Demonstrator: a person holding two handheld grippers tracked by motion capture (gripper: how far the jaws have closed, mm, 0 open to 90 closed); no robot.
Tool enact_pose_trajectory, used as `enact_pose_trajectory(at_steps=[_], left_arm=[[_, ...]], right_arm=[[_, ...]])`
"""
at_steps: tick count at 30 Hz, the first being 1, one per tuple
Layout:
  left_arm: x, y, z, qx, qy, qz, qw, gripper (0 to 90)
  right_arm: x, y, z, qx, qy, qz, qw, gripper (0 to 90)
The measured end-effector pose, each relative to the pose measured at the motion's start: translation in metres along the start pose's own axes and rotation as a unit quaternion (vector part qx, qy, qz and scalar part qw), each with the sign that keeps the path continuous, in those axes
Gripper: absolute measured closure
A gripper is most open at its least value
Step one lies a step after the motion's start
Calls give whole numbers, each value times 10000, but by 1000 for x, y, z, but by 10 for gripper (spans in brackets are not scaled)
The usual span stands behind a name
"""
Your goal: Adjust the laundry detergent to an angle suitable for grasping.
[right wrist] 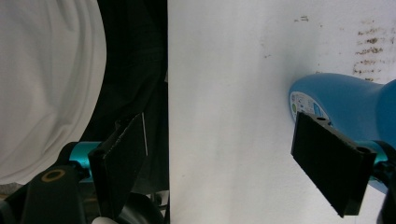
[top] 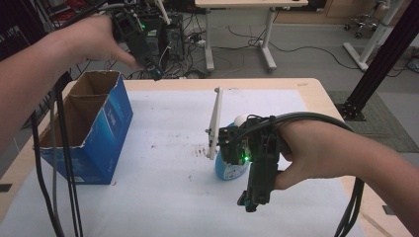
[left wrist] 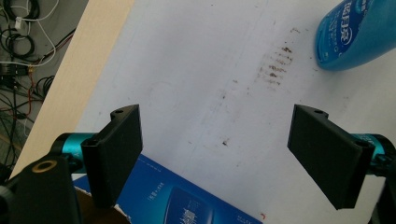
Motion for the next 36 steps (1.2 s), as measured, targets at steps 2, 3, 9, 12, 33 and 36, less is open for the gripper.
enact_pose_trajectory(at_steps=[2, 3, 9, 12, 33, 36], left_arm=[[0, 1, 0, -11, -10, -7, 10000, 181], [0, 1, 0, 28, -17, -1, 10000, 181], [-2, 3, -1, 65, 26, 21, 10000, 181], [-4, 5, 0, 59, 60, 42, 10000, 181], [-16, 54, -1, 562, 653, 347, 9957, 181], [-12, 63, 0, 603, 732, 443, 9945, 181]], right_arm=[[0, -1, 0, 3, 12, 22, 10000, 178], [-1, -1, 0, 5, 15, 16, 10000, 178], [-2, -1, 0, 30, 43, 56, 10000, 177], [-3, -2, 0, 16, 48, 49, 10000, 178], [-29, -8, -7, -18, 321, 128, 9994, 177], [-42, -7, -7, -22, 520, 139, 9985, 177]])
Point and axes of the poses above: each handheld gripper's, and its own axes: x roughly forward along the jaws, z roughly out of its underside, y roughly to its right, the point moved 8 cm from there along x, roughly forward along the jaws, and after that the axes turned 4 degrees about -z, right-handed, at the moved point
